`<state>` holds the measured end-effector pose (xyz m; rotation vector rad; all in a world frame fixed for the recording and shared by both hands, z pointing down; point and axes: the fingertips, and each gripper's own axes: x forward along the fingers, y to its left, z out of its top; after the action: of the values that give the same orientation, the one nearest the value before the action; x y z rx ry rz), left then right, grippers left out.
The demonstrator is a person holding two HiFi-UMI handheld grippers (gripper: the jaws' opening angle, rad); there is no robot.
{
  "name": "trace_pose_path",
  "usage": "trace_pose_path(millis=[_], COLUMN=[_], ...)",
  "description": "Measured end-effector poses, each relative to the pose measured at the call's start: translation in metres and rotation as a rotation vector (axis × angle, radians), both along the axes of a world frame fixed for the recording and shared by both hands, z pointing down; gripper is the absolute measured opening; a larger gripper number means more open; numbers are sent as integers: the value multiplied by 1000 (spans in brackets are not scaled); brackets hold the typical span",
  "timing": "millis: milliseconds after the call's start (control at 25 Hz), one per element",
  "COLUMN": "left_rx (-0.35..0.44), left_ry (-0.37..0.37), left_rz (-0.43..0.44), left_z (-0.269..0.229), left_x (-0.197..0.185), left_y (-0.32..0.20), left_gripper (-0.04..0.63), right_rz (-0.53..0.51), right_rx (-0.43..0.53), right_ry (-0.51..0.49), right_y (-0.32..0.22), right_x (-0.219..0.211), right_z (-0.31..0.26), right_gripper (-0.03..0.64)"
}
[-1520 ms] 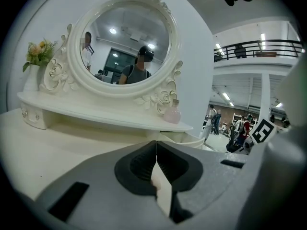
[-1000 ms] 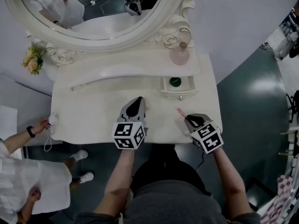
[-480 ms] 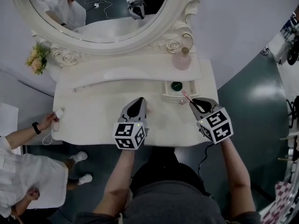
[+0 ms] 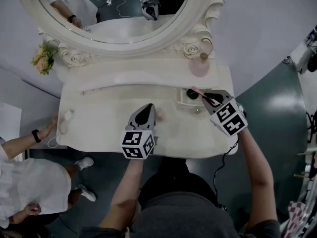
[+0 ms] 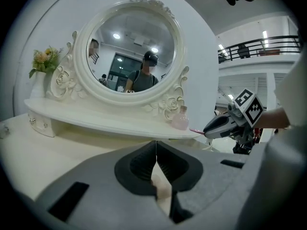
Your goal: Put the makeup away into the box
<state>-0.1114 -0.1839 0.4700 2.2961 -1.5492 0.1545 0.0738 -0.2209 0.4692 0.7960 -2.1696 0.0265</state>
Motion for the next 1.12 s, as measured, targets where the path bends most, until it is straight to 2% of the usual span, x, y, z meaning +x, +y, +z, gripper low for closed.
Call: trace_pose_path(millis=[200, 640, 840, 960, 1120], left_rx=[-5, -25, -34, -39, -69], left_ry=[-3, -2, -2, -6, -25], left_rz=[-23, -61, -69, -73, -71], left_z=[1, 9, 12, 14, 19], left_x=[-6, -13, -12, -11, -9], left_y=[-2, 0, 2, 3, 5], left_gripper=[8, 8, 8, 8, 8], right_rz=[-85, -120, -137, -119, -40], right_rx=[6, -8, -18, 3, 27], right_ry=[55, 99, 94, 65, -81], right_y=[-4, -11, -10, -10, -5], right_x=[-9, -12, -12, -12, -14], right_z=[16, 32, 35, 26, -5], right_gripper=[49, 54, 83, 84, 81])
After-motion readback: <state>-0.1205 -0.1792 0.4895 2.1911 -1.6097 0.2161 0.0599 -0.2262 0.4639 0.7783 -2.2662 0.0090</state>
